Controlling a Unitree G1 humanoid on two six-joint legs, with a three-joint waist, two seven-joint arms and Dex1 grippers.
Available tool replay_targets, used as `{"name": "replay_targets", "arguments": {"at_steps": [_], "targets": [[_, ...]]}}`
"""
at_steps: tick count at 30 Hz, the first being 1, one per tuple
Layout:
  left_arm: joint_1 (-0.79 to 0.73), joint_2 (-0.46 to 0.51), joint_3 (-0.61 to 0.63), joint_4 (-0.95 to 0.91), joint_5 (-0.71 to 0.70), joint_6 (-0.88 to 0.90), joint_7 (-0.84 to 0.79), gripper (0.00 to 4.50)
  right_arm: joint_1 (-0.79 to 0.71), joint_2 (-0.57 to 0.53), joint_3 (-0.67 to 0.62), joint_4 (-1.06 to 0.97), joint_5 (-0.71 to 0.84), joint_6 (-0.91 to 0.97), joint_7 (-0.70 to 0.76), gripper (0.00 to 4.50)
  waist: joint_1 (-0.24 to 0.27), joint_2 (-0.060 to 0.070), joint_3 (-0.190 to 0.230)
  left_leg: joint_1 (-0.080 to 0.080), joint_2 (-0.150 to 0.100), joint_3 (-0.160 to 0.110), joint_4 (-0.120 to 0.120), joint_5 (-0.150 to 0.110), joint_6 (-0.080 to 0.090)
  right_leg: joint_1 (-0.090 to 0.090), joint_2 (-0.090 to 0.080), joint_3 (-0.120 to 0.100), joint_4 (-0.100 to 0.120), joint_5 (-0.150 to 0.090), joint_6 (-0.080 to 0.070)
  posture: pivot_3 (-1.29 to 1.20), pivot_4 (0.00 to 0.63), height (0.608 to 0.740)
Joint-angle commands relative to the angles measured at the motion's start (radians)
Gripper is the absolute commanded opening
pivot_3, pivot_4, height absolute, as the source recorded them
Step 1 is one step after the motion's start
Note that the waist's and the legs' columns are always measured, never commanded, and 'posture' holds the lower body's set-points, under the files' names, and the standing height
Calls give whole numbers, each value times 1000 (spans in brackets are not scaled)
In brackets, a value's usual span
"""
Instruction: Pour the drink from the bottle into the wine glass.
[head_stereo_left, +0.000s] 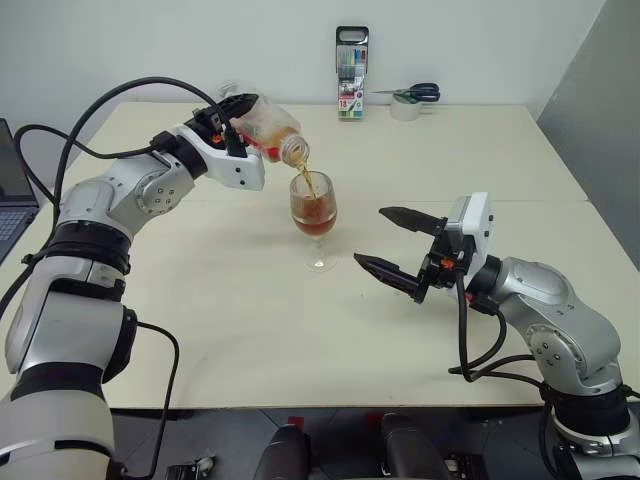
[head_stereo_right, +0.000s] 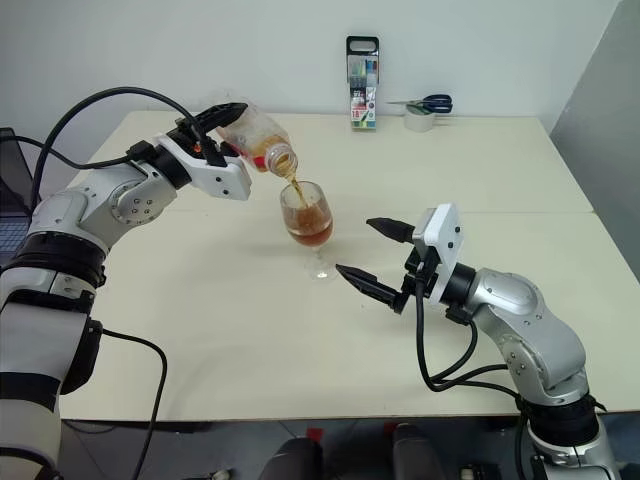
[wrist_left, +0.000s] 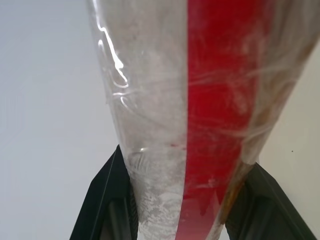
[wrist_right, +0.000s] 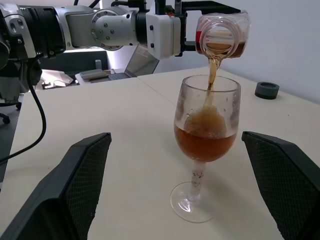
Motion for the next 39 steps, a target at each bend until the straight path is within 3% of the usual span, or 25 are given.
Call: {"name": "replay_targets", "arguments": {"at_steps": [1,11,20,26,30,36,39], "targets": [[-34,22,8,-7,-8,-4,17,1684,-3,-6,-5,-39,0,-23,3,4500,0,0,0,0,0,0,0,0,0,0,0,0,0,0,0,0,150,740],[-11,6,28,12,-67,2,-40,1684,-8,-3,-1,-38,-2,-23,-1,4500,0,0,0,-1,0,0,4,0,0,0,0,0,1,0,0,0,150,740],[85,-47,83,-65,-253,24,-200,1684,-3,2,4,-43,-5,-28,-6,4500,-1,0,0,-3,0,-1,8,0,0,0,0,0,2,0,0,0,150,740],[178,-95,177,-182,-455,127,-330,1684,-6,6,14,-45,-6,-31,-2,4500,-3,0,0,-3,0,-1,8,0,0,0,0,0,2,0,0,0,150,740],[255,-132,269,-295,-597,297,-397,1684,-11,5,24,-51,-7,-23,-6,4500,-4,0,0,-3,0,-1,8,0,0,0,0,0,2,0,0,0,150,740],[515,-190,487,-596,-926,817,-488,1684,-48,9,57,-61,-5,54,-47,4500,-18,1,0,-2,1,-1,9,0,0,0,0,1,3,0,0,0,150,740],[628,-211,555,-715,-1021,969,-496,1684,-66,1,80,-68,-8,105,-61,4500,-24,1,0,-2,1,-3,8,0,0,0,0,0,4,0,0,0,150,740]]}}
